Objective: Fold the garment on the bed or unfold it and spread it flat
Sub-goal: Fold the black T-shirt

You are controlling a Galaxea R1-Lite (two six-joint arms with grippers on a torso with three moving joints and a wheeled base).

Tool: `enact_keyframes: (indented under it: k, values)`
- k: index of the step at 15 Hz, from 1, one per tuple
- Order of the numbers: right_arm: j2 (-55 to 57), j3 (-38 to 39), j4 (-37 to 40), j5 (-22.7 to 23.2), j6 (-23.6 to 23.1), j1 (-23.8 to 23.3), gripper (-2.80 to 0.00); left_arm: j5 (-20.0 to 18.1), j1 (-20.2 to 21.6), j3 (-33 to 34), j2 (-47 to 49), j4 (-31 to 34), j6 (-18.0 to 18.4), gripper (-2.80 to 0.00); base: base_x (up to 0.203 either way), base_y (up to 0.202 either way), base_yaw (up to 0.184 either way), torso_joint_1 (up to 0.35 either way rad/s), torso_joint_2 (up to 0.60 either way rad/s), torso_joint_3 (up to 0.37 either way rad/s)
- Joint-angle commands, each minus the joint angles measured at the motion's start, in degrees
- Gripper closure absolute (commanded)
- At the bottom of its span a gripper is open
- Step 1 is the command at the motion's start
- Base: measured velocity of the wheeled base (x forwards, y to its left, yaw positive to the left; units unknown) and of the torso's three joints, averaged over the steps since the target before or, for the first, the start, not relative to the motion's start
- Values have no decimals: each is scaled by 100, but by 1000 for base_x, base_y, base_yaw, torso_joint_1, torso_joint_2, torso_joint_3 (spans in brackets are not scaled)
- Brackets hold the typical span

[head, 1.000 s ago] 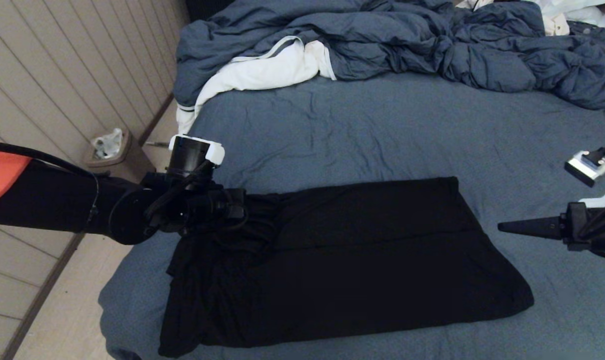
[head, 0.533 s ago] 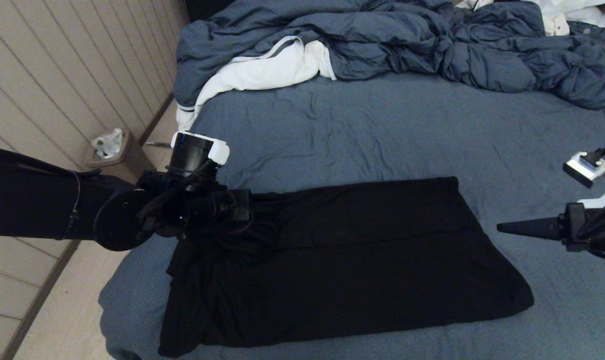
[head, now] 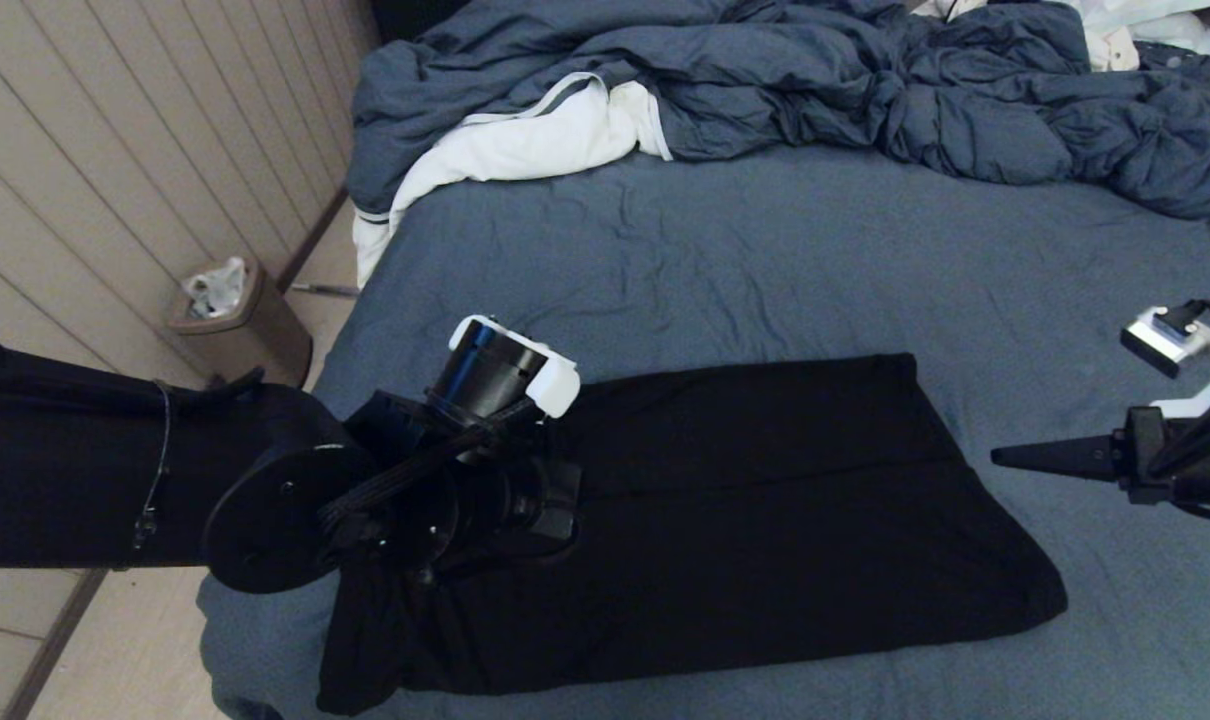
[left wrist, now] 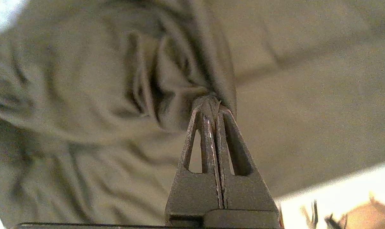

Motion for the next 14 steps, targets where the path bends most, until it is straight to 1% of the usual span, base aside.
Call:
enact_keyframes:
  k: [1,5,6,7,9,10,11,13,14]
  values:
    - [77,-10,4,34,-11,-9,0,14,-199,-310,-53,356,3,0,0,0,0,0,0,0]
    - [228,-27,-2,34,-11,-9,0,1,-246,-1217,-157,1298,49,0,0,0,0,0,0,0]
    - [228,-27,-2,34,-19,-9,0,-17,-180,-1495,-181,1565,138,0,0,0,0,0,0,0]
    - [228,-27,-2,34,-46,-7,0,-33,-1,-1716,-193,1832,375,0,0,0,0,0,0,0]
    - [228,-27,-2,34,-54,-9,0,-105,201,-2010,-228,2209,927,0,0,0,0,0,0,0]
    - [228,-27,-2,34,-54,-9,0,-193,268,-2155,-237,2492,1107,0,0,0,0,0,0,0]
    - [228,-26,-2,34,-54,-9,0,-301,322,-2282,-239,2781,1196,0,0,0,0,0,0,0]
    - [228,-19,-2,34,-54,-1,0,-746,434,-2624,-225,3581,1308,0,0,0,0,0,0,0]
    - [228,-19,-2,34,-54,-1,0,-937,518,-2811,-203,3916,1441,0,0,0,0,0,0,0]
